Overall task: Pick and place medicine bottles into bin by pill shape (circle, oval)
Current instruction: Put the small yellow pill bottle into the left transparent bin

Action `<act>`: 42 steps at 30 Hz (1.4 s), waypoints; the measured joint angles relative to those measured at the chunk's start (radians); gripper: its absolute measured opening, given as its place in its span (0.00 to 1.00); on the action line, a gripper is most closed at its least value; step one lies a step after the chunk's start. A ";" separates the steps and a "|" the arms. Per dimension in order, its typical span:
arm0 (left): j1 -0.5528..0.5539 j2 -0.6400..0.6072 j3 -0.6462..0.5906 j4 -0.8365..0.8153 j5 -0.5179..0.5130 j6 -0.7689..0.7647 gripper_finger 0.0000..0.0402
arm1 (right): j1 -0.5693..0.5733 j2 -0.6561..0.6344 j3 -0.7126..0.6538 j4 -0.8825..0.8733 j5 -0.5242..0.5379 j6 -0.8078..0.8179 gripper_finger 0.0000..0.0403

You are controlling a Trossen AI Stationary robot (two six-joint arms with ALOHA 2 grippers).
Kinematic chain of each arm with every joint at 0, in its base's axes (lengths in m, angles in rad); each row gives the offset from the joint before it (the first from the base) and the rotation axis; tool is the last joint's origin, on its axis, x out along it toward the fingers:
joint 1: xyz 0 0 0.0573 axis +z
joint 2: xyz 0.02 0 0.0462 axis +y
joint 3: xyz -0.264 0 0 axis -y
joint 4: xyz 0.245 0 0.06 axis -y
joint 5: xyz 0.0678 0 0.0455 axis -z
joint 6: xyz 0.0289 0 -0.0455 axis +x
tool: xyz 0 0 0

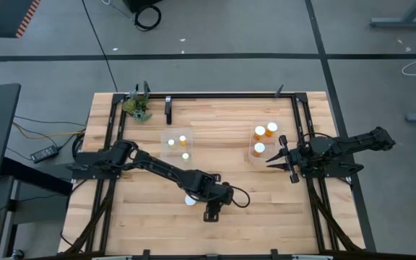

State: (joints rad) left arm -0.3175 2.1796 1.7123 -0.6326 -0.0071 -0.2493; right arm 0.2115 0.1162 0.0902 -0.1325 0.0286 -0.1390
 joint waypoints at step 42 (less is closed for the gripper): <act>0.096 -0.258 0.014 -0.412 -0.204 0.111 0.31 | 0.000 0.002 0.000 0.000 0.000 0.000 0.21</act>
State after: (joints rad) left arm -0.2211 1.9212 1.7267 -1.0441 -0.2112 -0.1382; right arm 0.2111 0.1184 0.0902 -0.1329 0.0288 -0.1390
